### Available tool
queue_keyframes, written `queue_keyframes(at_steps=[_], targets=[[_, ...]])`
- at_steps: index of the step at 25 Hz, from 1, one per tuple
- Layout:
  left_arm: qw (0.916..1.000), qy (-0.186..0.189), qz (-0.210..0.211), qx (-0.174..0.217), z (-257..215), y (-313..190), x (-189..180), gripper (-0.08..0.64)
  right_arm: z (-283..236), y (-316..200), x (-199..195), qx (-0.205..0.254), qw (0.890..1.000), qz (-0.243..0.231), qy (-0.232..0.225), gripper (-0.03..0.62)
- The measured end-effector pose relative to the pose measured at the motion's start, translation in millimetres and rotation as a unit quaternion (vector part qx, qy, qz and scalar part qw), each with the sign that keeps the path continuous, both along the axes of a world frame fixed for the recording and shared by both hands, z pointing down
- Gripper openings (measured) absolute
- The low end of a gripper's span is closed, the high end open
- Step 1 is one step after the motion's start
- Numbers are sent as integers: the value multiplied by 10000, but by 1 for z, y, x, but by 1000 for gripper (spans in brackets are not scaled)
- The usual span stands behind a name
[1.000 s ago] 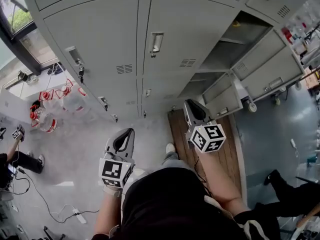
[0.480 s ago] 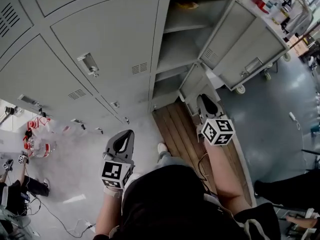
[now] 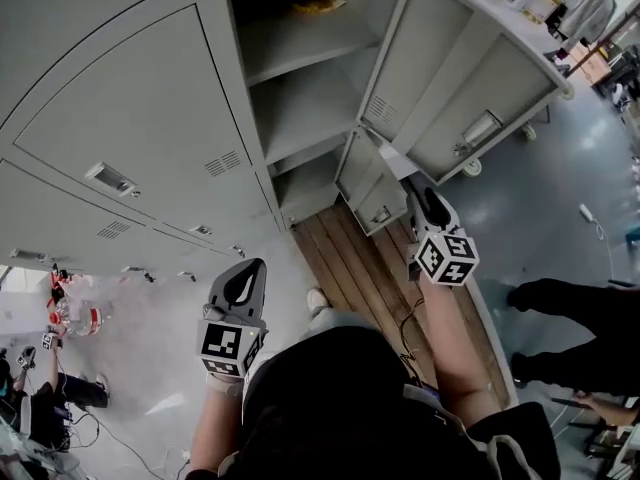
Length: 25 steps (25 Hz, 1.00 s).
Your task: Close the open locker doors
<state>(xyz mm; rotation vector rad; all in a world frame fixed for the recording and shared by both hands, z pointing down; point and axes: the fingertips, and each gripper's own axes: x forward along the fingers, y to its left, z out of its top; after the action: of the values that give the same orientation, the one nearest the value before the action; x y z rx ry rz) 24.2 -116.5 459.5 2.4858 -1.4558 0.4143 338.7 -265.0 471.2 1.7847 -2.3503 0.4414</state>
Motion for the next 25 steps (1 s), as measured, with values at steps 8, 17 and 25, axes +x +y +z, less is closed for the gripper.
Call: queue_keyframes(at_steps=[8,17,25], targets=[[9999,-63,23,-100,9,-27,30,21,17,-27,49,-140,9992,369,33,233],[9998,-100,19,-157,13,-36,44,21,23,-45,67,-167,9990,390,149,249],[9998,-141,-74,-156,14,-36,39,21,25,-50,74,-216,9978,496,375,249]])
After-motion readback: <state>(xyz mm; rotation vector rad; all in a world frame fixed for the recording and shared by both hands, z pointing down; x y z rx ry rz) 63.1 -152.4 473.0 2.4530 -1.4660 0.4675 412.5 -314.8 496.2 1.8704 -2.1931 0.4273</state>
